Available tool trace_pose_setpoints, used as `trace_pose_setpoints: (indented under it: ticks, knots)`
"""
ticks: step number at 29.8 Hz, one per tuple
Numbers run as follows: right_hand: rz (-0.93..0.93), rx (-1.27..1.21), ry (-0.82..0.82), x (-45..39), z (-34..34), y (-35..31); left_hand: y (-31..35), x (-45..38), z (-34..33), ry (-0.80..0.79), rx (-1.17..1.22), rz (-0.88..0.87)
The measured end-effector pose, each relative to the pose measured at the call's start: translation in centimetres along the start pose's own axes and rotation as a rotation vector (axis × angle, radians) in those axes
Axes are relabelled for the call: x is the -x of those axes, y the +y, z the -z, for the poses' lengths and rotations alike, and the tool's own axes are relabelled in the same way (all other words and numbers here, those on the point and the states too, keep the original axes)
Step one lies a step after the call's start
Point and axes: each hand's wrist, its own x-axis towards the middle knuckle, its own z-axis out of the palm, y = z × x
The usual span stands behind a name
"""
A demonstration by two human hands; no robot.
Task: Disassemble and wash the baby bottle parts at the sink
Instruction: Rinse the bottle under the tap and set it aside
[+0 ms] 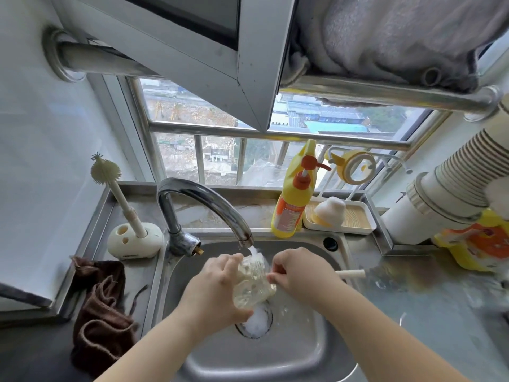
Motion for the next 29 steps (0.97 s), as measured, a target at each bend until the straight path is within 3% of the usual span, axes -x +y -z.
trace_pose_setpoints:
  ticks: [4, 7, 11, 15, 22, 29]
  knots:
    - [-0.070, -0.294, -0.008, -0.3, -0.6, 1.3, -1.3, 0.9, -2.0, 0.142, 0.058, -0.027]
    - [-0.070, -0.316, -0.043, -0.1, -1.3, 1.5, -1.2, 1.9, -2.0, 0.012, 0.158, 0.012]
    - [-0.042, -0.343, -0.054, 0.2, -1.5, 1.4, -1.7, 0.6, 0.1, -0.042, 0.033, 0.034]
    - [-0.030, -0.173, -0.048, 0.3, -0.5, 1.2, -1.8, -0.1, 0.7, -0.071, 0.136, 0.060]
    - [-0.008, 0.189, -0.010, 0.0, 1.2, 0.9, -0.8, -0.1, -0.3, -0.007, 0.032, -0.010]
    - [-0.041, 0.169, -0.036, -0.5, 0.9, 1.7, -1.2, 0.1, -1.0, -0.004, 0.118, 0.031]
